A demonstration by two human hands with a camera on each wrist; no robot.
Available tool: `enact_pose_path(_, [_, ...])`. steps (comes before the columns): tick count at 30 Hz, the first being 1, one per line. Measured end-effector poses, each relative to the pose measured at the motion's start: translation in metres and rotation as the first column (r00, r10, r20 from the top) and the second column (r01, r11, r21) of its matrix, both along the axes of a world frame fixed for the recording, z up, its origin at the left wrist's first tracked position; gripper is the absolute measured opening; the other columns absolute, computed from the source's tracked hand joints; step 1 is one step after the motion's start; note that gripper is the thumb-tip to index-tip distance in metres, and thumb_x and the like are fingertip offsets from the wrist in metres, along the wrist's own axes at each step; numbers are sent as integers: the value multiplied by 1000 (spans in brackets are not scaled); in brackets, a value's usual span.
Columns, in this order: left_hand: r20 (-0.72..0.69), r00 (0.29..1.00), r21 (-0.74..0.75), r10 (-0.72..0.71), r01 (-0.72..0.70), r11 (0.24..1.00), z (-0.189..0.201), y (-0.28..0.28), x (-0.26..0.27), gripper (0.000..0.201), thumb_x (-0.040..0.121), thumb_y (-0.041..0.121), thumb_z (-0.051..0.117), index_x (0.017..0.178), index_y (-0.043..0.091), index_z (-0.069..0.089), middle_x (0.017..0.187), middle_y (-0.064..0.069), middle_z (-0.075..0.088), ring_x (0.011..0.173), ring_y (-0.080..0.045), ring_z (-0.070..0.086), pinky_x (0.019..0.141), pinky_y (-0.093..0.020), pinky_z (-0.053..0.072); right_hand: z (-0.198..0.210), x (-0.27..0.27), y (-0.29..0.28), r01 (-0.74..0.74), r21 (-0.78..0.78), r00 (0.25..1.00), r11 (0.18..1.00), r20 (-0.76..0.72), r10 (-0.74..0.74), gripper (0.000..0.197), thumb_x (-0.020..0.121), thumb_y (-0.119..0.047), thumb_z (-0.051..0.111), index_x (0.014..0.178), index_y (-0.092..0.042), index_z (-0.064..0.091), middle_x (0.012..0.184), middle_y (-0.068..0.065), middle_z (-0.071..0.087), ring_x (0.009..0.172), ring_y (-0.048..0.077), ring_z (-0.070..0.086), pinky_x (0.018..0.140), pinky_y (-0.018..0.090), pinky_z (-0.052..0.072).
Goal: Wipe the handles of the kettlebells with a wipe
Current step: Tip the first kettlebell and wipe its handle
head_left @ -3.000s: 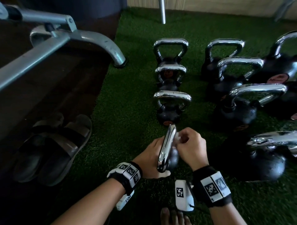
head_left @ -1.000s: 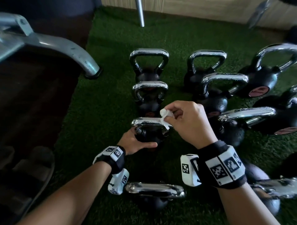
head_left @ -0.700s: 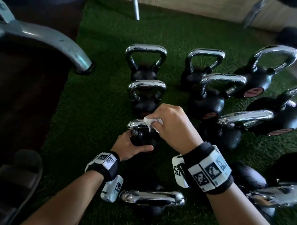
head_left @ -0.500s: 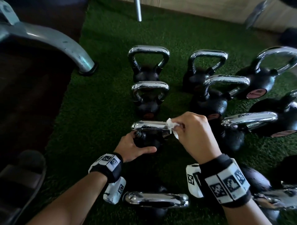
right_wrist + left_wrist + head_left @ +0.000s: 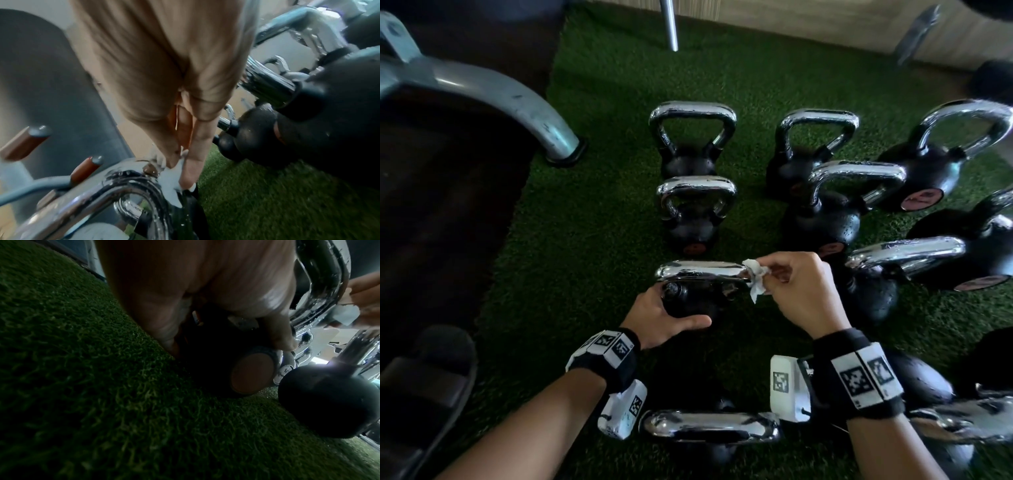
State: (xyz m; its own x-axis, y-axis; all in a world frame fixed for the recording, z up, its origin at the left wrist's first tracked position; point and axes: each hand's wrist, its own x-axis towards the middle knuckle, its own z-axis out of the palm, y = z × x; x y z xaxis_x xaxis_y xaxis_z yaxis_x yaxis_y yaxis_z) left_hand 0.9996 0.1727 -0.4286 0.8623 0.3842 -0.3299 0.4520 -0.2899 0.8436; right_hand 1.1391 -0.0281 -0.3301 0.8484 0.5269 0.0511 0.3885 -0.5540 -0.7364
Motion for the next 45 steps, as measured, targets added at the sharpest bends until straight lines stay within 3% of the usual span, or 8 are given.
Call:
enact_pose_path(11, [-53,998,68,-22,26,997,13,1,2,80,54,64,92,121,44,53,120,22,61,118,-2,55,107,-25,42,-44,13,12,-6,-3,919,1000,-393,4,22,76,11,78,78,-11,80,78,9,75,81,23,73,73,44,66])
enact_pose_path(16, [-148,965,91,-214,229,969,22,27,-7,59,78,14,83,123,40,57,120,19,62,119,-6,59,107,-23,41,-9,11,-7,-25,-145,999,989,-35,20,21,80,-4,81,83,-24,83,72,-7,75,69,7,72,67,22,58])
enact_pose_path(19, [24,1000,91,20,-22,996,29,50,-22,64,89,-9,58,112,50,64,123,12,71,113,-6,67,108,-42,50,17,1,-17,-29,-20,997,999,64,30,30,77,-1,83,88,-29,83,84,-11,73,77,7,71,73,25,59])
enact_pose_path(22, [324,906,51,273,-304,951,71,52,-26,39,95,7,68,122,34,68,119,11,73,107,-2,70,101,-30,55,40,-10,-12,-78,173,997,982,25,75,33,78,4,81,91,-26,83,91,-9,74,82,10,72,77,31,61])
enact_pose_path(29, [408,913,-319,28,113,941,155,10,-5,41,91,30,65,128,13,69,130,9,70,121,-10,66,101,-30,54,70,-33,27,-249,356,968,901,93,232,27,80,-1,82,97,-22,81,92,-11,78,88,8,75,79,22,58])
enact_pose_path(36, [473,879,-383,61,143,912,149,2,1,30,83,15,73,113,12,75,106,-4,79,100,-13,74,86,-20,58,66,-32,38,-160,395,980,905,176,96,37,69,-19,94,93,-22,66,75,-6,69,64,14,60,59,31,50])
enact_pose_path(41, [494,868,-45,37,-17,999,142,5,-7,25,85,18,81,109,17,80,103,11,79,98,-3,74,89,-20,57,35,-6,20,-93,259,996,962,12,93,44,72,-19,90,106,-34,66,84,-6,75,64,13,62,63,21,48])
enact_pose_path(45, [574,813,342,-92,-136,930,127,-6,-8,23,84,12,83,107,16,81,113,6,76,107,6,68,97,-19,54,-15,21,4,-17,-119,1000,993,-17,15,47,67,-8,86,102,-36,71,86,-7,72,63,7,62,67,22,50])
